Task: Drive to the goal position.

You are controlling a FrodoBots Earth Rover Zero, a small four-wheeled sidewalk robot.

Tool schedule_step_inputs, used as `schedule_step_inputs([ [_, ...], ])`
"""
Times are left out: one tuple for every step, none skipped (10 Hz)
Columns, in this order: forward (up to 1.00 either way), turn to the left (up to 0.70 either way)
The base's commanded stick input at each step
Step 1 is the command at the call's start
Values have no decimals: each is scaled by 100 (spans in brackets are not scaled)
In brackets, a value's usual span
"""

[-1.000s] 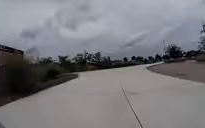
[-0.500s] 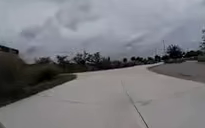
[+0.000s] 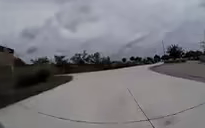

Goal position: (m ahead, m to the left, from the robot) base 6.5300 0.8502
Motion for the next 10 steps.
schedule_step_inputs([
  [85, 0],
  [85, 0],
  [85, 0],
  [85, 0],
  [85, 0],
  [85, 0],
  [85, 0],
  [85, 0],
  [85, 0],
  [85, 0],
])
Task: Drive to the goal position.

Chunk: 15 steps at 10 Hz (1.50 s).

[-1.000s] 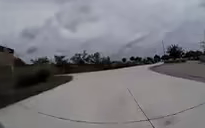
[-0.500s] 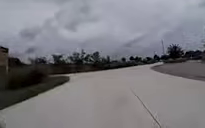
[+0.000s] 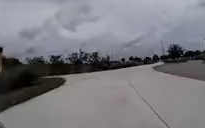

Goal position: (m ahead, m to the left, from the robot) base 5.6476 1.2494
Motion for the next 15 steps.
schedule_step_inputs([
  [85, 0],
  [85, 0],
  [85, 0],
  [85, 0],
  [85, 0],
  [85, 0],
  [85, 0],
  [85, 0],
  [85, 0],
  [85, 0],
  [85, 0],
  [85, 0],
  [85, 0],
  [85, 0],
  [85, 0],
])
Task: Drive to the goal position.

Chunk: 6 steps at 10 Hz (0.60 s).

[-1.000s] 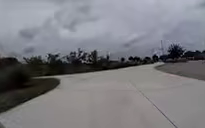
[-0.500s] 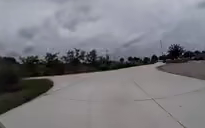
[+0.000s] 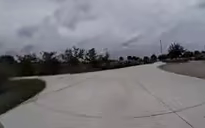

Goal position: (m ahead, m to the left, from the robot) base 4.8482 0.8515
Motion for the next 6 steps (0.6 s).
schedule_step_inputs([
  [85, 0],
  [85, 9],
  [85, 33],
  [85, 34],
  [85, 34],
  [85, 34],
])
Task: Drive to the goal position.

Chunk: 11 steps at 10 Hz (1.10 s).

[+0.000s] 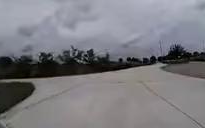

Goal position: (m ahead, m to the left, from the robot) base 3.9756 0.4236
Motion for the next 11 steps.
schedule_step_inputs([
  [85, 34],
  [85, 34],
  [85, 34],
  [85, 31],
  [85, 16],
  [85, 0],
  [85, 0],
  [85, 0],
  [85, 0],
  [85, 0],
  [85, 0],
])
